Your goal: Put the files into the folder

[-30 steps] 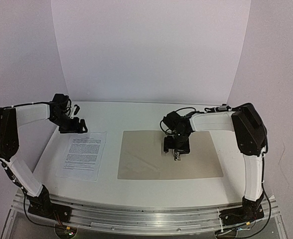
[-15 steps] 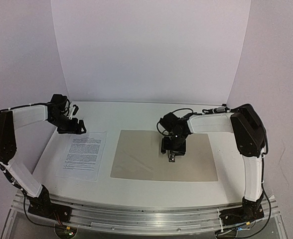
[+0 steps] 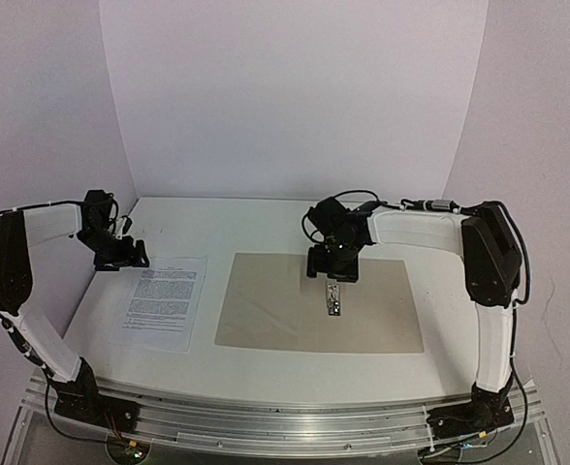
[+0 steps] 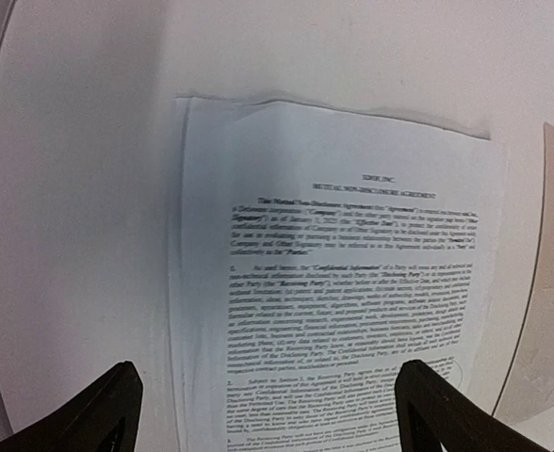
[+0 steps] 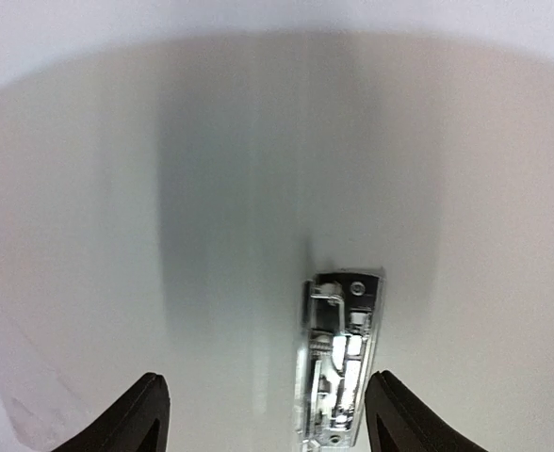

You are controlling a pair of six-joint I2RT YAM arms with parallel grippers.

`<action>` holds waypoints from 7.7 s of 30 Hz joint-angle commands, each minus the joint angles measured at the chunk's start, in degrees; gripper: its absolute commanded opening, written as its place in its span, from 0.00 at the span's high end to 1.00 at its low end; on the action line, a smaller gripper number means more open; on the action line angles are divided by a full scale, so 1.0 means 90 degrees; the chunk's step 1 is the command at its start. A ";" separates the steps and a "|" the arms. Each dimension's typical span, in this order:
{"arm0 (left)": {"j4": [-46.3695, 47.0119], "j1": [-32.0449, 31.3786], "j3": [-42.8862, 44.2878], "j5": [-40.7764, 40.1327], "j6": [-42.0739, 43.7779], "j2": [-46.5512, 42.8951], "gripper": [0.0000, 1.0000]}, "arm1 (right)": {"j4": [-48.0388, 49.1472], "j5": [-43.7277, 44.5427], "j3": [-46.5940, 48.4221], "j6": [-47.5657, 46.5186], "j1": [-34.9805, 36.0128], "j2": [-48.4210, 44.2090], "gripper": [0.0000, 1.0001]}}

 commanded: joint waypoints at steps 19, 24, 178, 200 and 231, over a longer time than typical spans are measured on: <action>0.0560 0.0794 -0.0662 0.0701 -0.0350 0.0490 0.29 | 0.3870 -0.2530 0.3513 0.1557 0.1746 0.2959 0.40; 0.0586 0.0796 -0.0730 0.0779 -0.0722 0.0838 0.30 | 0.4014 -0.2386 0.3807 0.2029 0.1796 0.3510 0.44; 0.0148 -0.5355 0.1727 0.1316 0.7248 0.3372 0.54 | 0.2883 -0.3176 -0.3446 -0.2648 -0.1921 -0.2922 1.00; 0.0366 -0.5355 0.1858 0.1609 0.7117 0.2796 1.00 | 0.3951 -0.4173 -0.3966 -0.1958 -0.1967 -0.2521 1.00; 0.0096 -0.5357 0.2066 0.2178 0.7923 0.2499 1.00 | 0.6285 -0.4816 -0.3632 -0.0731 -0.1313 -0.0923 1.00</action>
